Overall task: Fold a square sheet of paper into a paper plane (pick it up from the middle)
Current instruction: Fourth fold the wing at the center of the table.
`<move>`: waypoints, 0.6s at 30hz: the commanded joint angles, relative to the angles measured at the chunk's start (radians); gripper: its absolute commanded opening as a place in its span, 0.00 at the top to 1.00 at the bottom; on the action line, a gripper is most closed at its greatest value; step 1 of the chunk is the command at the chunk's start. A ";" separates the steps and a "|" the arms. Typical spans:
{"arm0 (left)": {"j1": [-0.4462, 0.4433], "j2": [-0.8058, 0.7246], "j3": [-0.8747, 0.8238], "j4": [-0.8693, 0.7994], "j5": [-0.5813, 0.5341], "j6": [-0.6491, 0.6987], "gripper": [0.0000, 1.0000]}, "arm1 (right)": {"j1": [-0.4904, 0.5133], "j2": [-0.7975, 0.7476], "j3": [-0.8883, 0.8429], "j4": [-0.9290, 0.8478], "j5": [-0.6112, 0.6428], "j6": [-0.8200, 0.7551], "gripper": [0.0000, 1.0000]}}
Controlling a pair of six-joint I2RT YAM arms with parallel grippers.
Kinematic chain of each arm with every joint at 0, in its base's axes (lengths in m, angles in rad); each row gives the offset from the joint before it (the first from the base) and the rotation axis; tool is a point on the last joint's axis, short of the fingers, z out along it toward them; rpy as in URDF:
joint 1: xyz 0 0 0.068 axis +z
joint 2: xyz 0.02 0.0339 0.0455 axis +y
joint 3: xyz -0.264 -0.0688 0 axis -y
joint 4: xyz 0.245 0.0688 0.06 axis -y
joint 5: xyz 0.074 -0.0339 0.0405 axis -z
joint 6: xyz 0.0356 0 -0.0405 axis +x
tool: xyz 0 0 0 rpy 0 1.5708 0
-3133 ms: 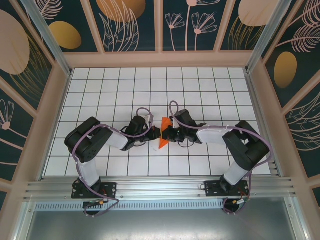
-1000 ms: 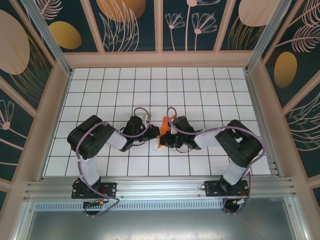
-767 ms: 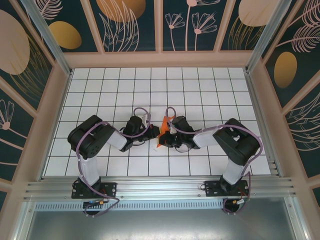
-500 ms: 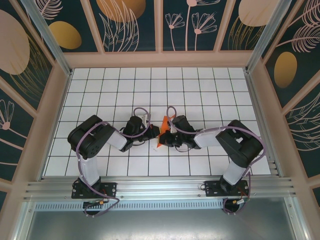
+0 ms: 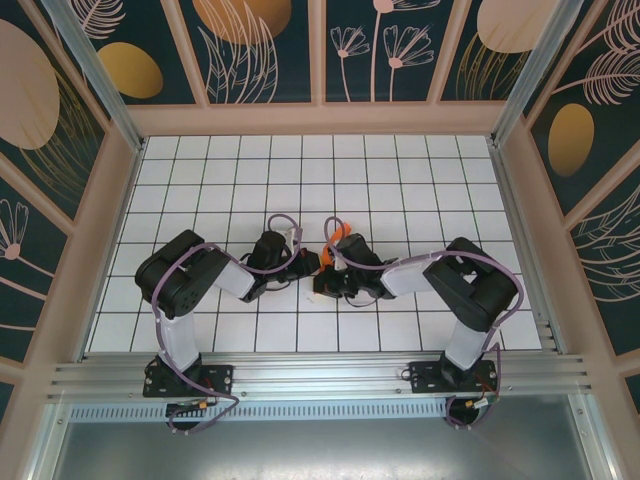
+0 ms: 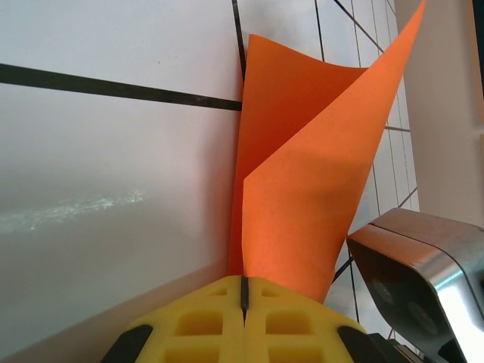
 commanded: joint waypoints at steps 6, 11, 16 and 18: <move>0.016 0.069 -0.011 -0.240 -0.107 0.091 1.00 | -0.027 -0.142 0.033 -0.154 0.094 -0.057 0.92; 0.017 0.061 0.025 -0.300 -0.121 0.112 1.00 | -0.170 -0.212 0.008 -0.142 0.072 -0.078 0.91; 0.016 0.056 0.056 -0.374 -0.147 0.123 1.00 | -0.248 -0.170 0.040 -0.119 0.033 -0.084 0.91; 0.017 0.059 0.068 -0.395 -0.149 0.129 1.00 | -0.248 -0.146 0.062 -0.116 0.009 -0.091 0.91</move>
